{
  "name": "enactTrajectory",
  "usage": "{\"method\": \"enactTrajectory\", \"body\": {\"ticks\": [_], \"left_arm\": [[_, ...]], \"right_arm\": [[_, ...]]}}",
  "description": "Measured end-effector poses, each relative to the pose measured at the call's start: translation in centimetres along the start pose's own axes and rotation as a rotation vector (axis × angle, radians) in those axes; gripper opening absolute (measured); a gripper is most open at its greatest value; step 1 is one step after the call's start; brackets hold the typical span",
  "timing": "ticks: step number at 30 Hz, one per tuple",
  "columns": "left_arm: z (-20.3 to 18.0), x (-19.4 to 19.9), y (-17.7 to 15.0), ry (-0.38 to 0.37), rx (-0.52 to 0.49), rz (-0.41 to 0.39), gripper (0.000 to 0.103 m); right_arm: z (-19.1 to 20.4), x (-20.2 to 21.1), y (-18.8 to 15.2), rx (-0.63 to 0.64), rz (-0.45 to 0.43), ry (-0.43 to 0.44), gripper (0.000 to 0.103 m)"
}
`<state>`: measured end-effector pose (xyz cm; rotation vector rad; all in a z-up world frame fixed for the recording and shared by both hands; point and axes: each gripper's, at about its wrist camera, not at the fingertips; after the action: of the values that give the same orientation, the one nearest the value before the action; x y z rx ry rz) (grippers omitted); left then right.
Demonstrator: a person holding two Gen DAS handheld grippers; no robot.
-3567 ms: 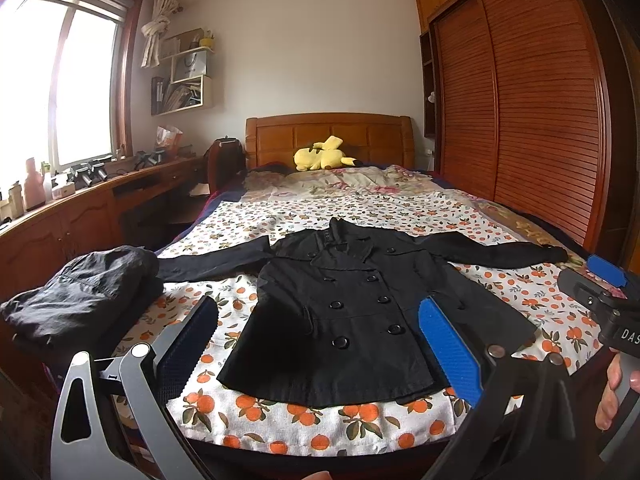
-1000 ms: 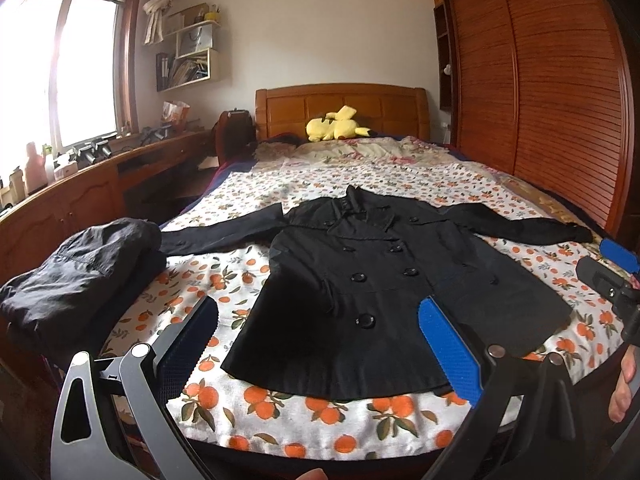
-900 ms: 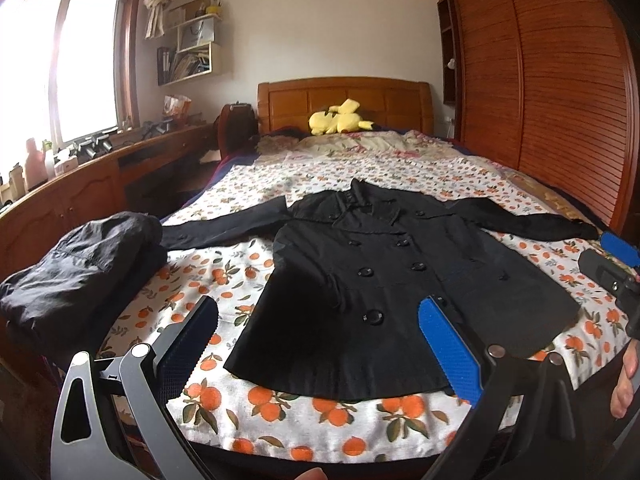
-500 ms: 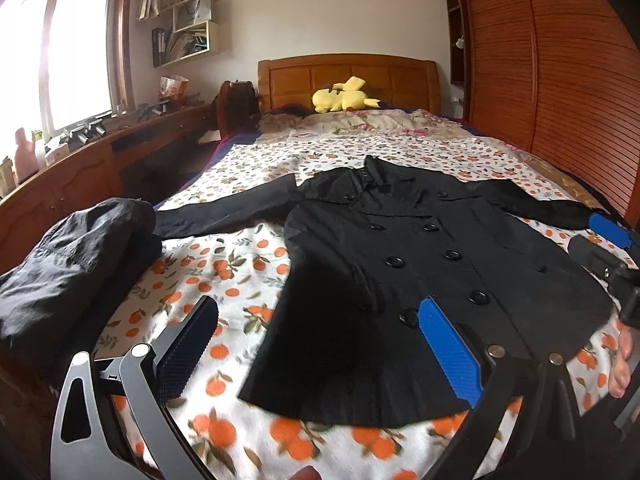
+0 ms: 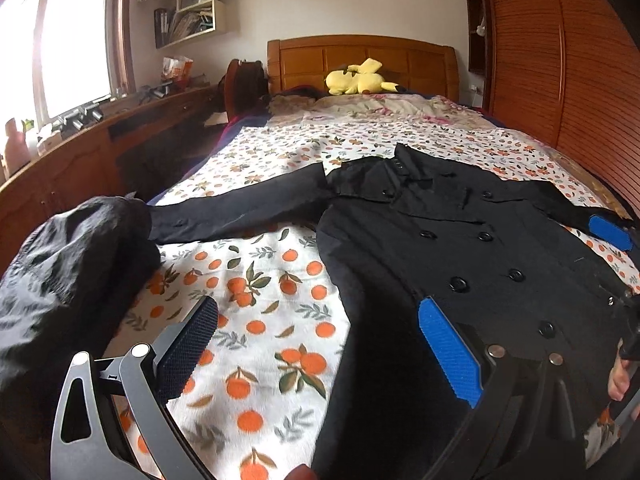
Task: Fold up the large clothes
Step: 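Move the left tool to the coat sleeve cuff and close on it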
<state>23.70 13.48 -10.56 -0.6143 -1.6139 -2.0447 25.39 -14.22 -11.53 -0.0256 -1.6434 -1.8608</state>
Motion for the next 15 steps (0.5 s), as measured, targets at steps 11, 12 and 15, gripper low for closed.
{"method": "enactTrajectory", "body": {"ticks": [11,12,15], "left_arm": [[2.2,-6.3,2.8,0.016,-0.002,0.086,0.101],[2.5,-7.1,3.2,0.012,0.006,0.095,0.101],[3.6,-9.2,4.0,-0.015,0.038,0.12,0.101]], "right_arm": [[0.2,-5.0,0.9,-0.002,0.024,0.045,0.097],[0.2,-5.1,0.8,-0.001,0.027,0.045,0.097],[-0.1,-5.4,0.5,-0.001,0.034,0.044,0.097]]}}
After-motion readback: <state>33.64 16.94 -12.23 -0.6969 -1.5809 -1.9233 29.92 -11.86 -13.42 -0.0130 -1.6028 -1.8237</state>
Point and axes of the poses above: each gripper's, at about its wrist camera, not at the fingertips, and x roughly against the way its jaws point, z to its left, y to its top, and after that the axes turned 11 degrees about -x, right-handed
